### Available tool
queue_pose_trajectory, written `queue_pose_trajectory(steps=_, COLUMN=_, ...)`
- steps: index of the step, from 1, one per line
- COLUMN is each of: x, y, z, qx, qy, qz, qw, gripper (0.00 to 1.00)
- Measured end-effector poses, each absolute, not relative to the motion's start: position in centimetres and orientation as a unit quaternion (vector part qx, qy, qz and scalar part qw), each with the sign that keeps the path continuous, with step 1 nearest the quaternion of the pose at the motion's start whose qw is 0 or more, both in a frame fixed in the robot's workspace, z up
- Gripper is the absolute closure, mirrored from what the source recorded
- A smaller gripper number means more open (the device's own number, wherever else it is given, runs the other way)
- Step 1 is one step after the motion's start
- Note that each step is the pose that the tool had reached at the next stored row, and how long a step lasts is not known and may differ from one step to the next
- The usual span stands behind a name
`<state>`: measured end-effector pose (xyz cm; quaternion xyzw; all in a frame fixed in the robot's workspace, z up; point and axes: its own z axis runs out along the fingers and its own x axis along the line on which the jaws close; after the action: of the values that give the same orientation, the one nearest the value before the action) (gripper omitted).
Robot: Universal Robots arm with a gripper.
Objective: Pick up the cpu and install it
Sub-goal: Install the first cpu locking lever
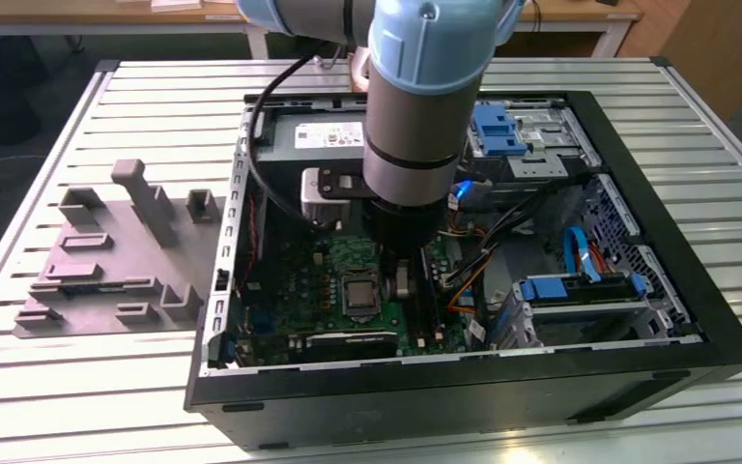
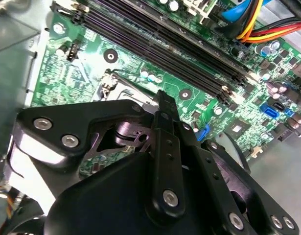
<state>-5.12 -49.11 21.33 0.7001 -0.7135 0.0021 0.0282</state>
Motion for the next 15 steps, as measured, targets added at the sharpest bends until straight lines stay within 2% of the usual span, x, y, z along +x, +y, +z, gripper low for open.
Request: queue_pose_trajectory(steps=15, x=-5.2, y=-49.8, z=19.8, qx=0.718, qy=-0.696, qz=0.003, qw=0.028, gripper=0.89)
